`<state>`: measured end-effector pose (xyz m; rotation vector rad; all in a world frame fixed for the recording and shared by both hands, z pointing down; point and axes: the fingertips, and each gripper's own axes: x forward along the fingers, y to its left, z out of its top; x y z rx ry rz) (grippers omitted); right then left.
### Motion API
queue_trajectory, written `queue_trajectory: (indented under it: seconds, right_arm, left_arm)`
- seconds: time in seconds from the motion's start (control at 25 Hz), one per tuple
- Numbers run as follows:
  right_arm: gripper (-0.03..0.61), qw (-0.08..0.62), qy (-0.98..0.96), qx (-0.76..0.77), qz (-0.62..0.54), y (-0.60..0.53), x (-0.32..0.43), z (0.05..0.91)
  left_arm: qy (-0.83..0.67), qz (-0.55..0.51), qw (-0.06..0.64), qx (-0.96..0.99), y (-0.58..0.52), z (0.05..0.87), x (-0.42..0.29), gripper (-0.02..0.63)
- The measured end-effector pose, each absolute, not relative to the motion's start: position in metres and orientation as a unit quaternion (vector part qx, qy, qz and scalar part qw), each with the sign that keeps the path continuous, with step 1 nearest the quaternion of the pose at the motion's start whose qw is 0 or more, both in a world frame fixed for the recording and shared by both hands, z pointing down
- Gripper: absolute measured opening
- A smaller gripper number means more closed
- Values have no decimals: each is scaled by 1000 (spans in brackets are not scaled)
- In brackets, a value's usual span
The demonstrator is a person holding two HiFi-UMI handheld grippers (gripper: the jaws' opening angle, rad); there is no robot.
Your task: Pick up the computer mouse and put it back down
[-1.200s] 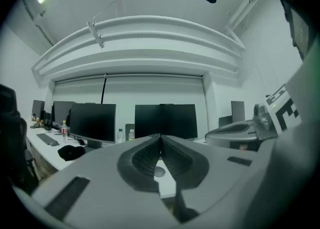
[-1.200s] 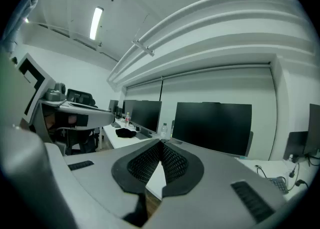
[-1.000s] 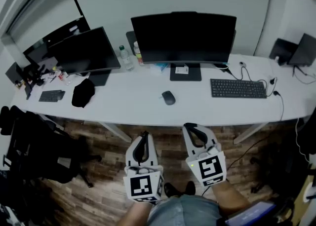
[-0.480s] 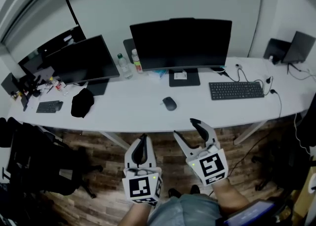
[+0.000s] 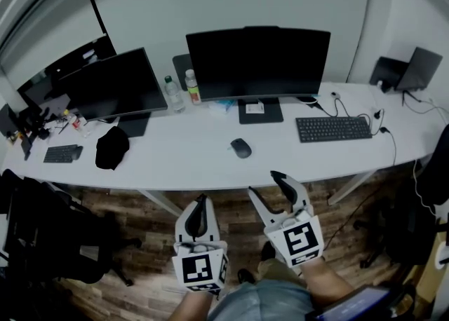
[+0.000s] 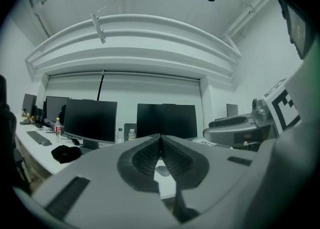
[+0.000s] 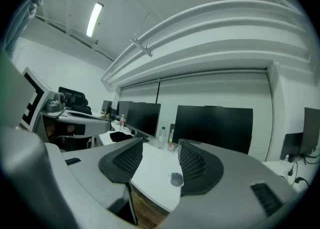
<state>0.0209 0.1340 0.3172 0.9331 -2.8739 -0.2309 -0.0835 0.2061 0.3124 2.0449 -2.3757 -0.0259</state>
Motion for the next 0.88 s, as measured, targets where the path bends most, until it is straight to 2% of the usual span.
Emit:
queue_trajectory:
  seconds: [0.88]
  right_arm:
    - [238, 94, -944, 315, -2, 14, -4, 384]
  left_arm:
    - [-748, 53, 59, 659, 86, 368, -112, 8]
